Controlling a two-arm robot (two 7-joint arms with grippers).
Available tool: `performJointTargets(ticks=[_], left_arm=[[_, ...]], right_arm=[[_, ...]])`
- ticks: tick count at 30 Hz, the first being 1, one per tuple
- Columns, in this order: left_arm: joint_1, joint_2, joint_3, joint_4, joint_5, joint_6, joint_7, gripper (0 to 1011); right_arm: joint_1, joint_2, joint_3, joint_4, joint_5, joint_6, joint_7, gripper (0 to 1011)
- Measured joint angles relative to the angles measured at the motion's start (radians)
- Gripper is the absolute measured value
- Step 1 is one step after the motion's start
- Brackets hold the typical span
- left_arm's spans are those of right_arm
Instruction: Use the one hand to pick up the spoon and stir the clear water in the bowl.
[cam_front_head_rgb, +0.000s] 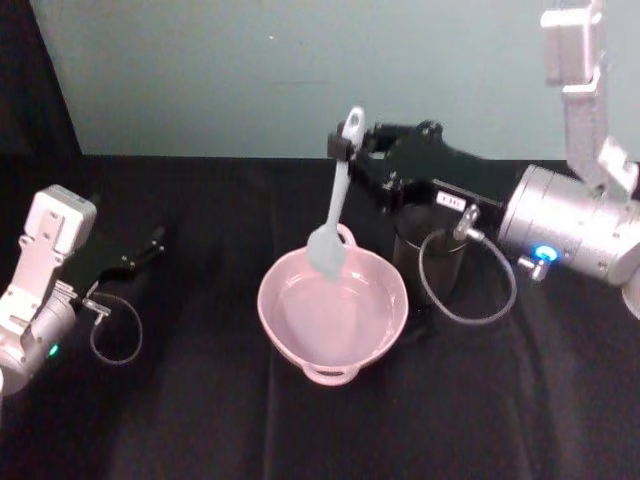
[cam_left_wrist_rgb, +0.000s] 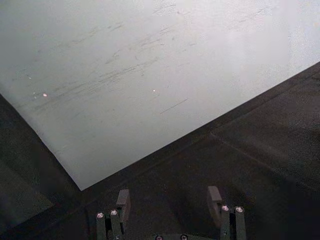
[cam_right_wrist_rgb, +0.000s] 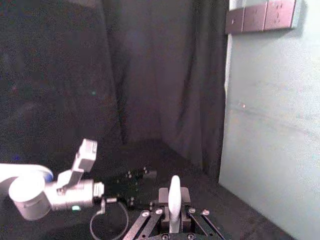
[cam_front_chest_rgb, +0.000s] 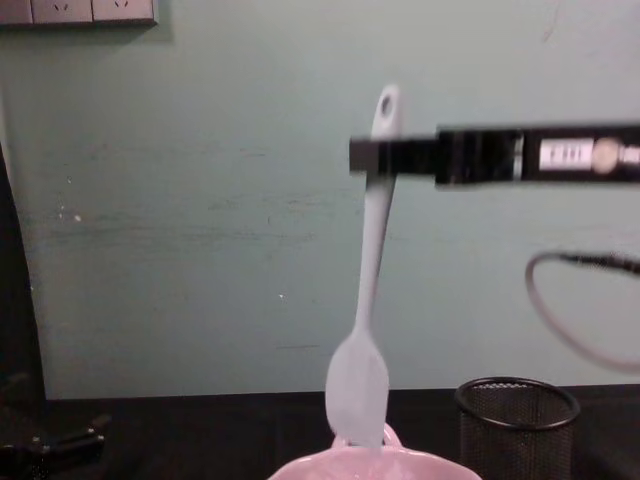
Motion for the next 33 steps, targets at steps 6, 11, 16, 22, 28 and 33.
performJointTargets(ticks=[6, 11, 16, 22, 28, 33], left_arm=[[0.0, 0.0, 0.0, 0.0, 0.0, 0.0, 0.0, 1011], [0.0, 0.0, 0.0, 0.0, 0.0, 0.0, 0.0, 1011], [0.0, 0.0, 0.0, 0.0, 0.0, 0.0, 0.0, 1011], [0.0, 0.0, 0.0, 0.0, 0.0, 0.0, 0.0, 1011], [0.0, 0.0, 0.0, 0.0, 0.0, 0.0, 0.0, 1012], [0.0, 0.0, 0.0, 0.0, 0.0, 0.0, 0.0, 1011]], right_arm=[[-0.021, -0.001, -0.024, 0.055, -0.033, -0.051, -0.004, 121], [-0.021, -0.007, -0.039, 0.108, -0.067, -0.075, -0.002, 121], [-0.02, -0.01, -0.049, 0.131, -0.086, -0.075, 0.01, 121], [-0.029, -0.014, -0.059, 0.141, -0.089, -0.074, 0.035, 121], [-0.037, -0.025, -0.074, 0.141, -0.087, -0.075, 0.056, 121], [-0.035, -0.042, -0.091, 0.148, -0.086, -0.077, 0.067, 121]])
